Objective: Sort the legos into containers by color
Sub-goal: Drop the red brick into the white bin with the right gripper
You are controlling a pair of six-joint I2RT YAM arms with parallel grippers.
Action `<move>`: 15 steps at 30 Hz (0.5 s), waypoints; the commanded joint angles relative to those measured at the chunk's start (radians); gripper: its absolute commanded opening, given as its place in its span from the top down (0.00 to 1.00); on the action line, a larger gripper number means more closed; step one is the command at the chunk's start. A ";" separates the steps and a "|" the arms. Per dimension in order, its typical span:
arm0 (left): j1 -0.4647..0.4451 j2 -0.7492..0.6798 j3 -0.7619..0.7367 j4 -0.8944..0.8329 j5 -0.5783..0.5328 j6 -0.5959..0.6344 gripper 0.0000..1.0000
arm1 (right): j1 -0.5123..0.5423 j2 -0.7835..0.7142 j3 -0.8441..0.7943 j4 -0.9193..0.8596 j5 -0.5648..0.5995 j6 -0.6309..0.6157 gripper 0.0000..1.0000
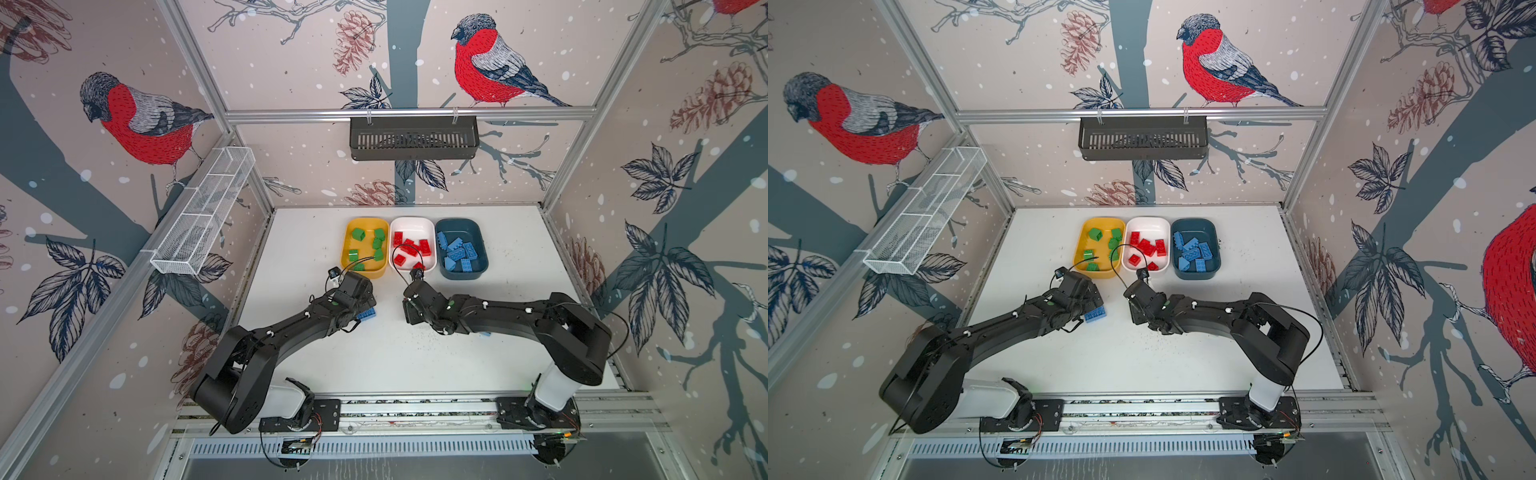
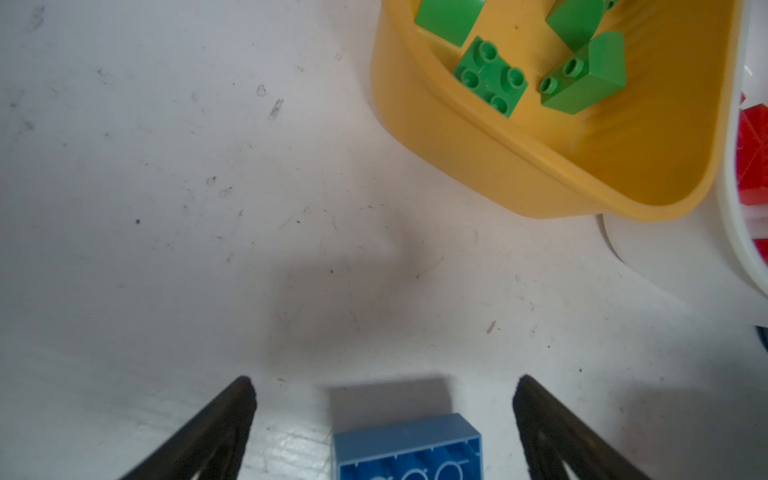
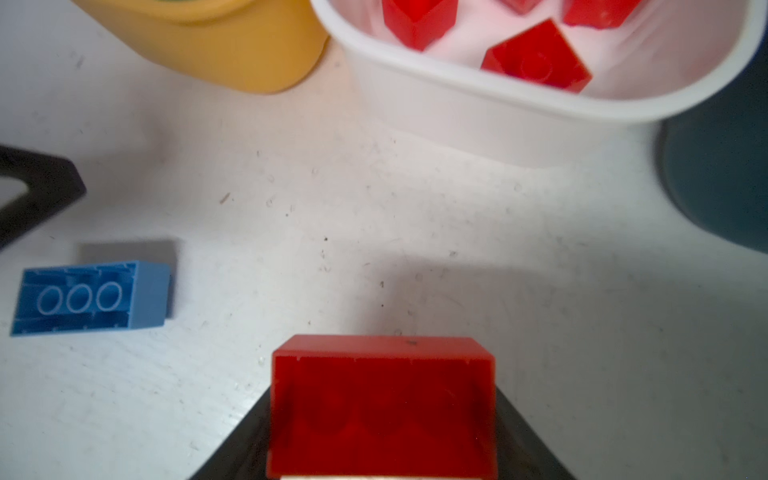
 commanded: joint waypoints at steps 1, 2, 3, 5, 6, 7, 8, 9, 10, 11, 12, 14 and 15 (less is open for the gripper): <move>0.001 -0.008 -0.002 -0.018 -0.021 0.001 0.03 | -0.036 -0.019 0.011 0.091 -0.055 -0.045 0.53; 0.000 -0.012 -0.003 -0.016 -0.022 0.000 0.03 | -0.049 -0.018 0.022 0.098 -0.068 -0.049 0.53; 0.001 -0.018 -0.005 -0.017 -0.026 -0.007 0.03 | -0.069 -0.015 0.037 0.102 -0.087 -0.050 0.53; 0.001 -0.034 -0.019 0.000 -0.015 -0.009 0.03 | -0.099 -0.010 0.059 0.114 -0.111 -0.050 0.53; 0.001 -0.042 -0.026 0.005 -0.008 -0.011 0.03 | -0.112 -0.005 0.070 0.126 -0.120 -0.054 0.53; 0.001 -0.050 -0.030 0.012 0.003 -0.011 0.03 | -0.123 0.001 0.083 0.134 -0.124 -0.062 0.53; 0.001 -0.052 -0.031 0.017 0.017 -0.006 0.03 | -0.131 0.007 0.097 0.135 -0.123 -0.066 0.53; 0.002 -0.058 -0.031 0.019 0.032 0.008 0.03 | -0.142 0.016 0.117 0.133 -0.122 -0.070 0.53; 0.001 -0.060 -0.030 0.028 0.056 0.032 0.03 | -0.154 0.027 0.139 0.127 -0.114 -0.072 0.52; 0.001 -0.060 -0.029 0.028 0.069 0.041 0.03 | -0.162 0.037 0.155 0.121 -0.106 -0.074 0.52; 0.000 -0.062 -0.025 0.018 0.071 0.043 0.03 | -0.174 0.051 0.177 0.110 -0.096 -0.078 0.52; -0.003 -0.063 -0.020 0.001 0.069 0.053 0.03 | -0.198 0.083 0.223 0.086 -0.089 -0.097 0.51; -0.006 -0.061 -0.017 -0.009 0.065 0.056 0.03 | -0.212 0.101 0.245 0.076 -0.090 -0.111 0.51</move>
